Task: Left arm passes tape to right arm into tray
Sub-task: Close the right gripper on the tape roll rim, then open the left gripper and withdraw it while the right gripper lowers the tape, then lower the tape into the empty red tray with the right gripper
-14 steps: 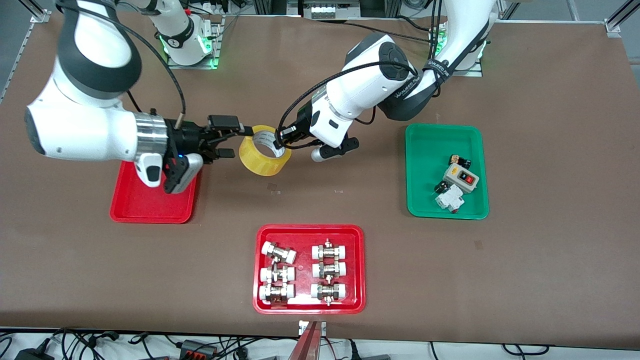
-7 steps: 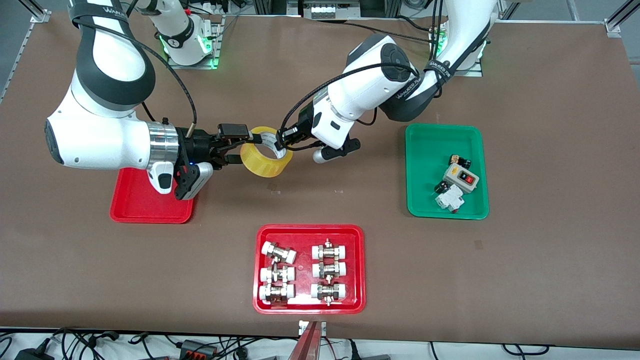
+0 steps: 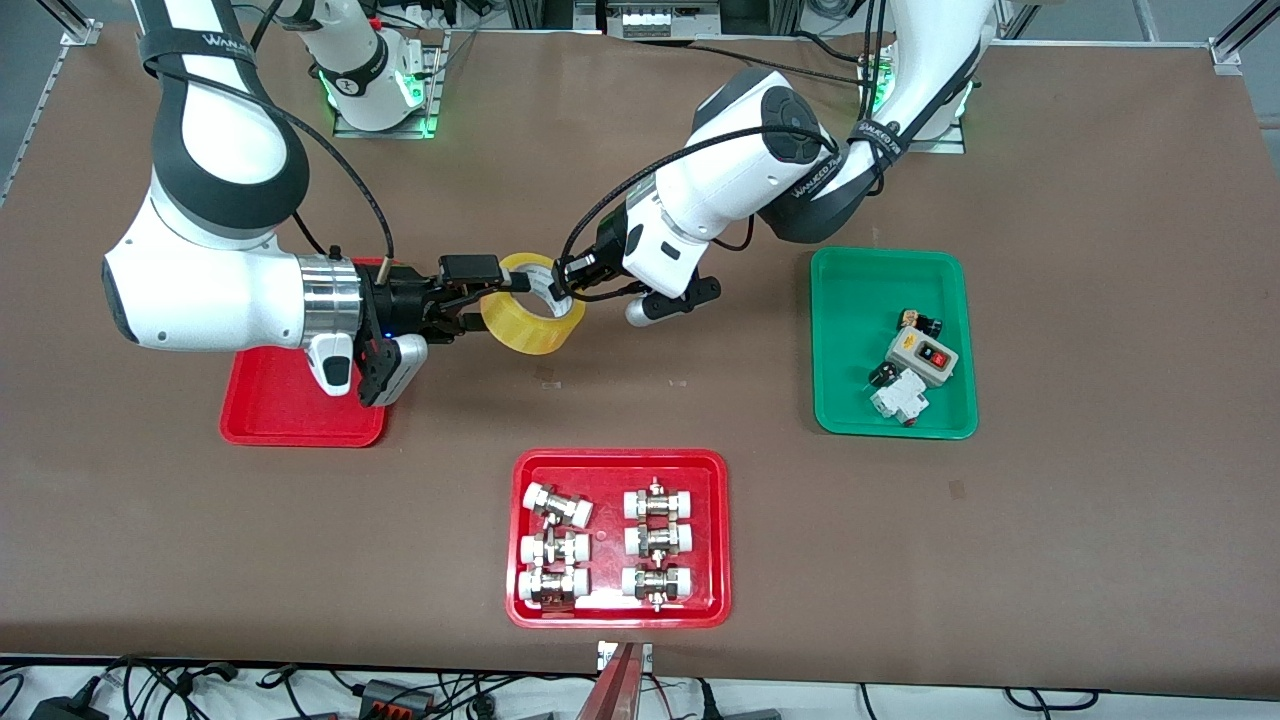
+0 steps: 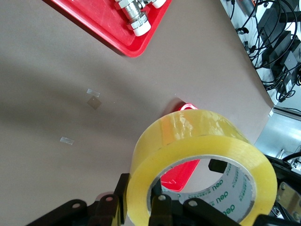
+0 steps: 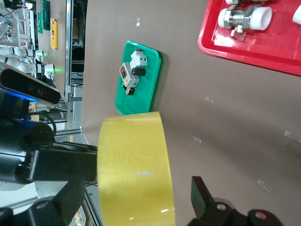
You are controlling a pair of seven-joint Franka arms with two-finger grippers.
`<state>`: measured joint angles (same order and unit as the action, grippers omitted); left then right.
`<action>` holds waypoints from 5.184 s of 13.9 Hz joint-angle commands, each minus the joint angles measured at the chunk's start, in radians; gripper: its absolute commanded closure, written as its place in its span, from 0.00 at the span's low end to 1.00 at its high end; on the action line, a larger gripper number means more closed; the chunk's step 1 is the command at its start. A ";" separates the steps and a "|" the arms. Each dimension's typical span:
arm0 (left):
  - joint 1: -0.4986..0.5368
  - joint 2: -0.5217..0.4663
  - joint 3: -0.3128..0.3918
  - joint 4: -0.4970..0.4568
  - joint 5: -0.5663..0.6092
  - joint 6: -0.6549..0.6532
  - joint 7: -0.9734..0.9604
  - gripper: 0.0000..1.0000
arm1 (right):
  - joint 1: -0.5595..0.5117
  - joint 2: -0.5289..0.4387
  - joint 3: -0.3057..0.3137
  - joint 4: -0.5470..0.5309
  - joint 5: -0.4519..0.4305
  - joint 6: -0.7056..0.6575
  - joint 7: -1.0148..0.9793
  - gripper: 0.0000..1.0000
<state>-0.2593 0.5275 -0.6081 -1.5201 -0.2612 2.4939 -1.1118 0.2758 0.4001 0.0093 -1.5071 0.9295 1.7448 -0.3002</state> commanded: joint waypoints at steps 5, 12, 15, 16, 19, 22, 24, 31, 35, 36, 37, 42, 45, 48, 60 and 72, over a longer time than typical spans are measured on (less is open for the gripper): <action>0.011 -0.007 -0.013 0.001 -0.036 -0.003 0.017 0.94 | -0.007 0.009 0.000 0.019 0.023 -0.008 -0.010 0.58; 0.009 -0.007 -0.012 0.000 -0.036 -0.004 0.015 0.08 | -0.009 0.009 -0.002 0.019 0.023 -0.011 -0.019 0.67; 0.011 -0.012 -0.012 -0.006 -0.036 -0.006 0.017 0.00 | -0.009 0.009 -0.002 0.019 0.023 -0.011 -0.022 0.67; 0.012 -0.026 -0.012 -0.020 -0.036 -0.006 0.018 0.00 | -0.010 0.009 -0.005 0.018 0.022 -0.011 -0.025 0.67; 0.051 -0.095 -0.012 -0.074 -0.033 -0.029 0.020 0.00 | -0.036 0.011 -0.009 0.015 0.011 -0.016 -0.030 0.67; 0.118 -0.155 -0.010 -0.098 -0.032 -0.153 0.093 0.00 | -0.076 0.017 -0.009 0.013 0.008 -0.015 -0.030 0.67; 0.169 -0.185 -0.001 -0.109 -0.020 -0.252 0.125 0.00 | -0.110 0.025 -0.011 0.010 0.005 -0.014 -0.030 0.67; 0.377 -0.296 -0.001 -0.106 0.201 -0.595 0.249 0.00 | -0.292 0.101 -0.011 -0.050 -0.109 -0.068 -0.025 0.67; 0.440 -0.339 0.008 -0.104 0.227 -0.674 0.372 0.00 | -0.423 0.135 -0.011 -0.093 -0.112 -0.152 -0.034 0.67; 0.449 -0.354 0.037 -0.098 0.246 -0.713 0.424 0.00 | -0.456 0.149 -0.011 -0.097 -0.130 -0.171 -0.065 0.67; 0.439 -0.374 0.094 -0.097 0.247 -0.734 0.482 0.00 | -0.490 0.167 -0.011 -0.097 -0.161 -0.188 -0.112 0.67; 0.278 -0.451 0.445 -0.101 0.247 -0.831 0.861 0.00 | -0.647 0.258 -0.011 -0.140 -0.218 -0.246 -0.363 0.67; 0.212 -0.495 0.628 -0.103 0.249 -0.839 1.058 0.00 | -0.684 0.312 -0.011 -0.140 -0.218 -0.245 -0.460 0.67; 0.213 -0.523 0.686 -0.098 0.298 -0.837 1.173 0.00 | -0.684 0.318 -0.011 -0.139 -0.218 -0.232 -0.479 0.67; 0.218 -0.528 0.673 0.046 0.313 -0.905 1.055 0.00 | -0.679 0.379 -0.009 -0.130 -0.204 -0.189 -0.551 0.65; 0.226 -0.511 0.682 0.086 0.286 -0.998 1.066 0.00 | -0.650 0.384 -0.006 -0.070 -0.248 -0.136 -0.551 0.00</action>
<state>-0.0333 0.0038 0.0694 -1.4756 0.0391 1.5263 -0.0398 -0.3885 0.7870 -0.0035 -1.6060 0.7151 1.5917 -0.8404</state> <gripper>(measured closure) 0.000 0.000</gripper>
